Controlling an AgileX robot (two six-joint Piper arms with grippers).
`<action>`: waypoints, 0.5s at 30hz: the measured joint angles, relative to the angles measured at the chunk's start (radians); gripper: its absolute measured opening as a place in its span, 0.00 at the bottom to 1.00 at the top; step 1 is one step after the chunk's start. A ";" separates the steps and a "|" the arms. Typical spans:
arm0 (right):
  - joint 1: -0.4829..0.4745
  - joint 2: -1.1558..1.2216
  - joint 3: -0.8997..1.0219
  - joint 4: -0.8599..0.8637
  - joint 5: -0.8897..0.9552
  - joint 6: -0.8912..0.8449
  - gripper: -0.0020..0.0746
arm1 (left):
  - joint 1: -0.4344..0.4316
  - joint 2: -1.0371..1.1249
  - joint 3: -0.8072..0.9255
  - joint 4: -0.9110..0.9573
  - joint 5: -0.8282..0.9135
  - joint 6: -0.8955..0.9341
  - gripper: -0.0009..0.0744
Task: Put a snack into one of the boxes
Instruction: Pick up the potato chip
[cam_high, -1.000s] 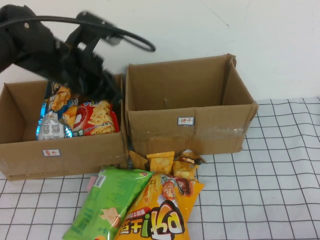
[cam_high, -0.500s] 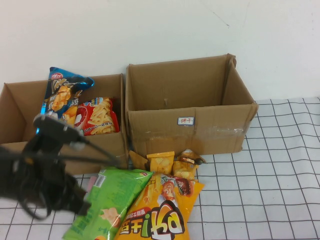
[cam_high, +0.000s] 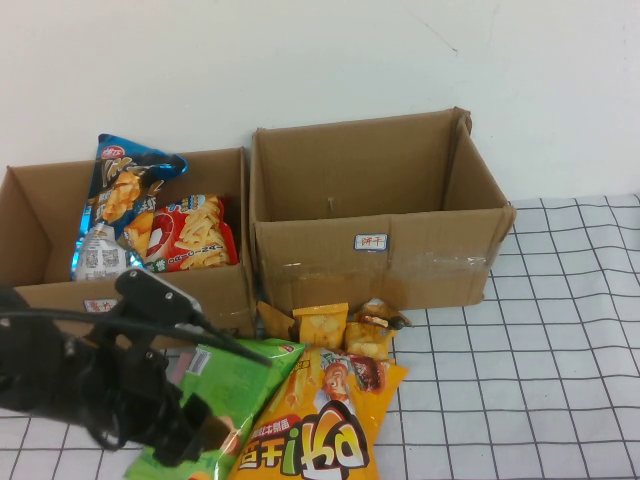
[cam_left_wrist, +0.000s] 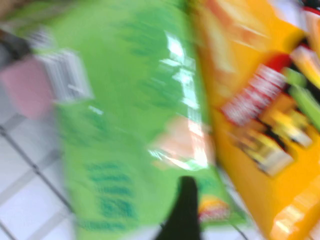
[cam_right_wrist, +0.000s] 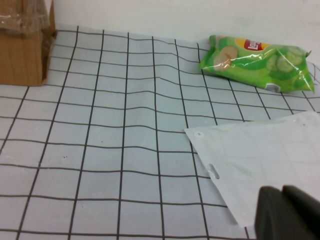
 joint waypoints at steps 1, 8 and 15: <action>0.000 0.000 0.000 0.000 0.000 0.000 0.03 | 0.000 0.020 0.000 -0.010 -0.041 0.009 0.75; 0.000 0.000 0.000 0.000 0.000 0.000 0.03 | 0.000 0.151 0.000 -0.041 -0.306 0.010 0.92; 0.000 0.000 0.000 0.000 0.000 0.000 0.03 | 0.000 0.301 -0.005 -0.141 -0.435 0.009 0.93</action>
